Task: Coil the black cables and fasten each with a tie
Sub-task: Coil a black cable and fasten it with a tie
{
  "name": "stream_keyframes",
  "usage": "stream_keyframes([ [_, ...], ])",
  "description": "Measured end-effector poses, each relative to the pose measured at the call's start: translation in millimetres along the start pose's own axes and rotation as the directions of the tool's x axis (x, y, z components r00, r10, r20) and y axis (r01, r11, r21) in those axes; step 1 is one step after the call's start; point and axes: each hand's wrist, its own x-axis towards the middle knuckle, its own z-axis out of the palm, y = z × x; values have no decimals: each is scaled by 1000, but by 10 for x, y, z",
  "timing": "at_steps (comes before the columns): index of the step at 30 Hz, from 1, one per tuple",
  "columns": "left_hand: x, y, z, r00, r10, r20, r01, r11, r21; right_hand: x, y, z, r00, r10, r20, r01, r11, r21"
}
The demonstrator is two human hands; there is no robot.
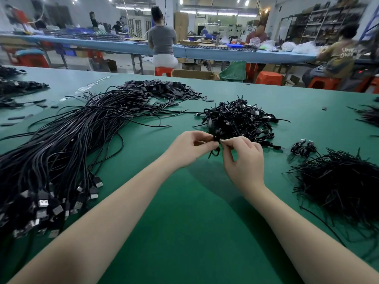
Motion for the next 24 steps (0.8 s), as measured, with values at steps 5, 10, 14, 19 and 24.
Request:
stream_keyframes([
  [5,-15,46,69,996,-89,-30,87,993,-76,8,-18,-6,999,-42,-31,41,999,-11],
  [10,-43,96,127,953,-303,19,287,875,-389,8,-33,-28,988,-144,-63,138,987,-80],
  [14,-39,115,102,945,-315,82,316,827,-465,18,-55,-27,983,-173,-58,166,981,-101],
  [19,-65,125,172,970,-150,193,228,844,-485,39,36,-60,999,34,-33,-34,999,4],
  [24,-72,24,177,1000,7,-9,-10,960,-281,3,30,-32,997,78,26,-79,994,69],
])
